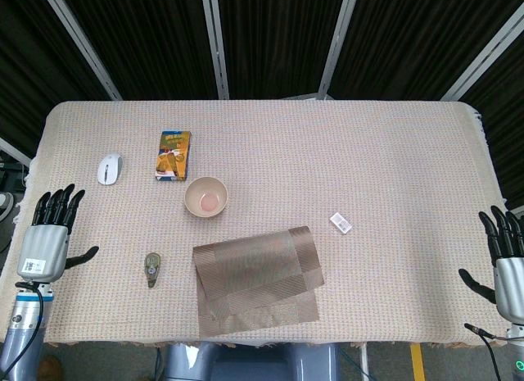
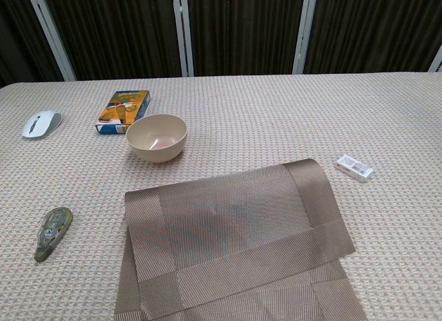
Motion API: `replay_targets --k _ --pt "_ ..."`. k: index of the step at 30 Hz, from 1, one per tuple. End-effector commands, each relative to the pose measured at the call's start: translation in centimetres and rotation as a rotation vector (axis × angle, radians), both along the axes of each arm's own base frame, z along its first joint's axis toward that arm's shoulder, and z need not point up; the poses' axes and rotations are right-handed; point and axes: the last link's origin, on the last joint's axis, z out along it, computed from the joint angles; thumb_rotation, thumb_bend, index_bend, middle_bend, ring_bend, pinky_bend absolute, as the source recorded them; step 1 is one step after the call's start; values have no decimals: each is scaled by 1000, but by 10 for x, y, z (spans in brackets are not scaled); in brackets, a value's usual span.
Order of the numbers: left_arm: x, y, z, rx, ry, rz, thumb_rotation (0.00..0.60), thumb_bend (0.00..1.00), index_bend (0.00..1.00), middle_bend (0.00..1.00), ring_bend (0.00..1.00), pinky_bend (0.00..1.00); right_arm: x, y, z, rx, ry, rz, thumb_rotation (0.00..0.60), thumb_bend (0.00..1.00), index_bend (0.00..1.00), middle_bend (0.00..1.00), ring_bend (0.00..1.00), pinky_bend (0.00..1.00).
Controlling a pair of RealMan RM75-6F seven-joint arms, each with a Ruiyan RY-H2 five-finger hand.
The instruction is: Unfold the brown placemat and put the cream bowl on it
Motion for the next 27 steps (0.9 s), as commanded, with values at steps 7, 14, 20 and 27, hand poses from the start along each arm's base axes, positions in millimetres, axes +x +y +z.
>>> replay_targets --k 7,14,20,27 --pt "2 20 -20 -106 27 -29 600 0 0 0 0 0 1 -1 1 11 -15 5 600 0 0 0 0 0" --pt "15 84 -69 -293 61 -70 600 0 0 0 0 0 -1 -2 -4 42 -3 -13 600 0 0 0 0 0" --pt "24 115 -99 -364 93 -85 600 22 4 0 0 0 -2 -6 -8 53 -6 -26 600 0 0 0 0 0" --pt "57 139 -131 -374 96 -185 600 61 83 0 0 0 -7 -11 -10 56 0 -53 600 0 0 0 0 0"
